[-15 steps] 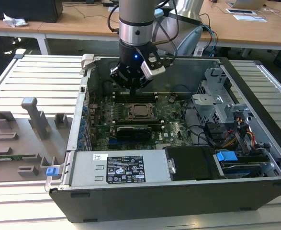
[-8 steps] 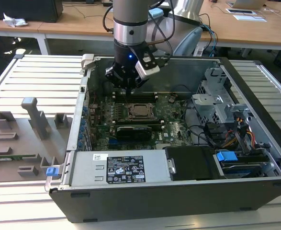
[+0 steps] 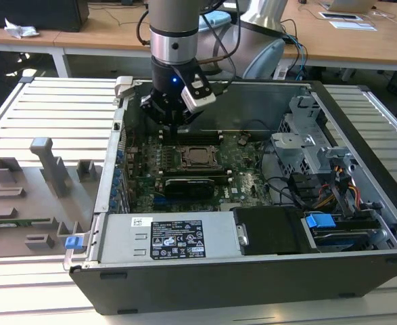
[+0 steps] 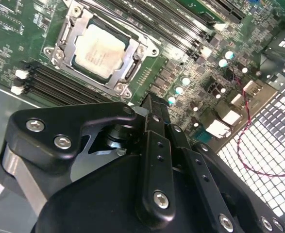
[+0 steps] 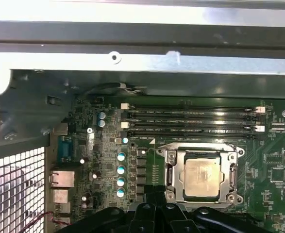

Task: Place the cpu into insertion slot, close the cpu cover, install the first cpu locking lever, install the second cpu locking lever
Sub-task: 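Install the first cpu locking lever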

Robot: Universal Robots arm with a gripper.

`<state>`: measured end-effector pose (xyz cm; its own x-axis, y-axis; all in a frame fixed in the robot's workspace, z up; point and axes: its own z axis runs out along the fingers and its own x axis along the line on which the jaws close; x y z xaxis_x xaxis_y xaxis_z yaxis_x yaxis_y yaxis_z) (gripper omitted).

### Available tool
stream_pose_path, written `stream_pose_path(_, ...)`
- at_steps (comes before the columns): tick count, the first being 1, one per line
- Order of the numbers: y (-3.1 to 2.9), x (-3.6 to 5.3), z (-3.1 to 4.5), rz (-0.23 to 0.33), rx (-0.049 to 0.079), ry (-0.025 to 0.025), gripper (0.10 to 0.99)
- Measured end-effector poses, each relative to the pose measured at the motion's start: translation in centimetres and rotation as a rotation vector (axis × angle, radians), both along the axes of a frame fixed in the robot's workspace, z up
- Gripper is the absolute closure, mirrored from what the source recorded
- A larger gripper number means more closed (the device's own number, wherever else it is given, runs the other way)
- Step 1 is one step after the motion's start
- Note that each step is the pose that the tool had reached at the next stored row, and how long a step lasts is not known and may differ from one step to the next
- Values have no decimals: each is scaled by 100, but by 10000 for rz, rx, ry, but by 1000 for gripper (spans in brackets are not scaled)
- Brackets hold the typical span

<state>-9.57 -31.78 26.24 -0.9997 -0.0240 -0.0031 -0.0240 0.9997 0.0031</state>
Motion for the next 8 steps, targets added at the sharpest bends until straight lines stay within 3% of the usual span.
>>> stream_pose_path(4,41,-68,-6,0,-1,0,980)
stream_pose_path(8,136,-132,-13,-1,0,0,980)
